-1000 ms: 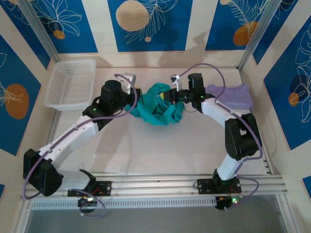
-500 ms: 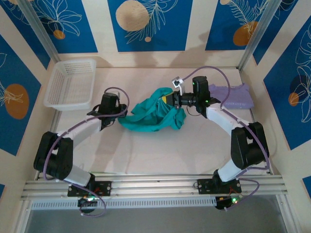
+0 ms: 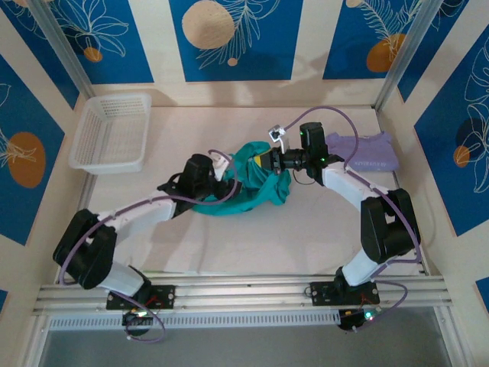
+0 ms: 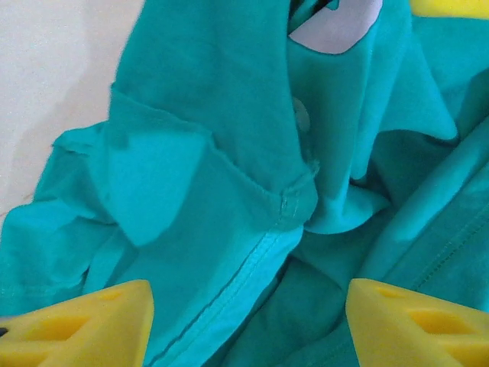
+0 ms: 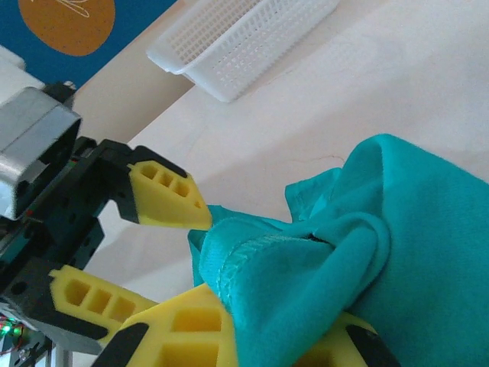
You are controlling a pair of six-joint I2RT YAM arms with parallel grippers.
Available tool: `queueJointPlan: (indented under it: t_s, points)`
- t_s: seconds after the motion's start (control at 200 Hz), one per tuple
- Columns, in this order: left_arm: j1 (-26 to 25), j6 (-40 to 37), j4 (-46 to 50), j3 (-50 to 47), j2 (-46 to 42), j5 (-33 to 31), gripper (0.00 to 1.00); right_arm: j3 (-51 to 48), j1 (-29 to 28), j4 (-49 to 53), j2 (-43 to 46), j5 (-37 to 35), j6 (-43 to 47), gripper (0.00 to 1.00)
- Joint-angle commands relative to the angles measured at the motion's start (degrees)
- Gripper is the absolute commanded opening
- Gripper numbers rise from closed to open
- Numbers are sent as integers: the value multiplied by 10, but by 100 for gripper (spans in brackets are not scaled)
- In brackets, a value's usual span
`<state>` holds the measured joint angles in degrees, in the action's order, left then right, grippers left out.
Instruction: Fold the inside-out t-shirt
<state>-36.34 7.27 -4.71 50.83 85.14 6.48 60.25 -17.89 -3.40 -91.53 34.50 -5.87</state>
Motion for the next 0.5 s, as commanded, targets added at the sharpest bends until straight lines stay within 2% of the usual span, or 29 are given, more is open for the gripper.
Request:
queueJointPlan:
  t_s: [0.0,0.105,0.16,0.225,0.26,0.35,0.495]
  points:
    - [0,-31,-1,46,34,37,62,12,-3,11,8,1,15,0]
    - [1,-34,1,80,76,39,48,14,-3,11,15,13,13,0]
    - [5,-28,0,102,98,38,35,15,-3,10,20,23,13,0]
    - [17,-13,5,131,119,33,15,22,0,18,29,34,19,0]
    - [28,0,8,144,125,27,8,27,2,27,37,37,24,0]
    - [63,43,2,163,128,21,0,28,14,33,67,50,32,0]
    - [130,141,14,192,128,7,0,2,25,-32,117,111,13,0]
